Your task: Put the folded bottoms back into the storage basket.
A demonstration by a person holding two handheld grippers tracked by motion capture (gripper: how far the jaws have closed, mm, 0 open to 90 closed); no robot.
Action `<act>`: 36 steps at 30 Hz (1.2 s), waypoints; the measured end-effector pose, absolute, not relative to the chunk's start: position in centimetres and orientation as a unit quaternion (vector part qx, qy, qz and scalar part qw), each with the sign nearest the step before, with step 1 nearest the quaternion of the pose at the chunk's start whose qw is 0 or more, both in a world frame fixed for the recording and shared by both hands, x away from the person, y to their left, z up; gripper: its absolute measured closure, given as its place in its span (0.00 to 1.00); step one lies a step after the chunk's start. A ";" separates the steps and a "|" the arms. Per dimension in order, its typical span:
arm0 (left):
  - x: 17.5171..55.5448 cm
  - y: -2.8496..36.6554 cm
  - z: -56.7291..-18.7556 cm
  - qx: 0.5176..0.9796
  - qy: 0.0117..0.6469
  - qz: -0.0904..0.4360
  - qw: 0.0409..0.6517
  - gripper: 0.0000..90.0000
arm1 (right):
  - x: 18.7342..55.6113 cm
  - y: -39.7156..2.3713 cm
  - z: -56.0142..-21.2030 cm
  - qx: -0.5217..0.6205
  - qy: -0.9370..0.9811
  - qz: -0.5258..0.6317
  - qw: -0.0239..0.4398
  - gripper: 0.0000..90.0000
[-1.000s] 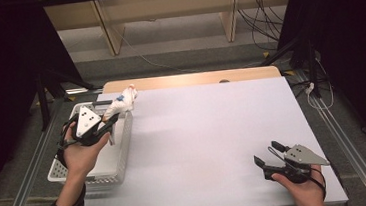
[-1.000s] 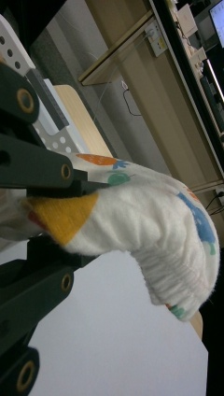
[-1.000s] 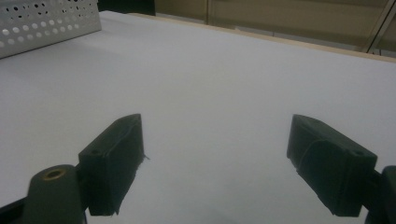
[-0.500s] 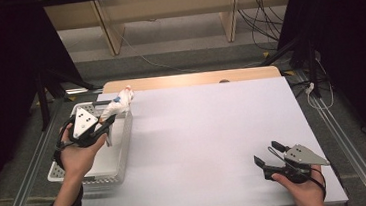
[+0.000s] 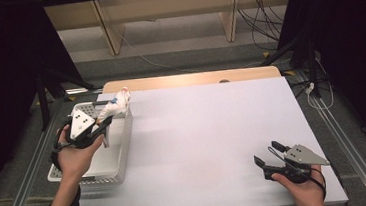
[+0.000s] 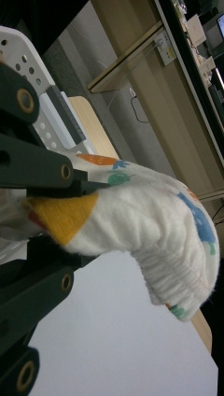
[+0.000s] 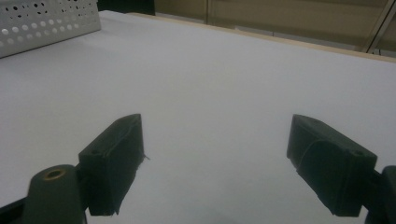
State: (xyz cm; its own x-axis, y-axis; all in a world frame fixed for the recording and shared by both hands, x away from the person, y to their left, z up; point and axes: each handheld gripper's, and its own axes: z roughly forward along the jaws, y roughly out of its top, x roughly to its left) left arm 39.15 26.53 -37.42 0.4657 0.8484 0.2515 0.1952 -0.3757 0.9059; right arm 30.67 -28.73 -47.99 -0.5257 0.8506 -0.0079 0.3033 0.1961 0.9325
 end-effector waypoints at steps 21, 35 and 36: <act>39.0 27.5 -37.7 0.738 0.361 0.381 0.425 0.85 | 30.7 -28.7 -48.0 0.400 0.721 0.492 0.278 0.22; 39.2 28.3 -38.2 0.743 0.365 0.383 0.409 0.85 | 30.7 -28.7 -48.0 0.400 0.721 0.492 0.278 0.22; 39.2 28.3 -38.3 0.743 0.366 0.383 0.409 0.85 | 30.7 -28.7 -48.0 0.400 0.721 0.492 0.278 0.22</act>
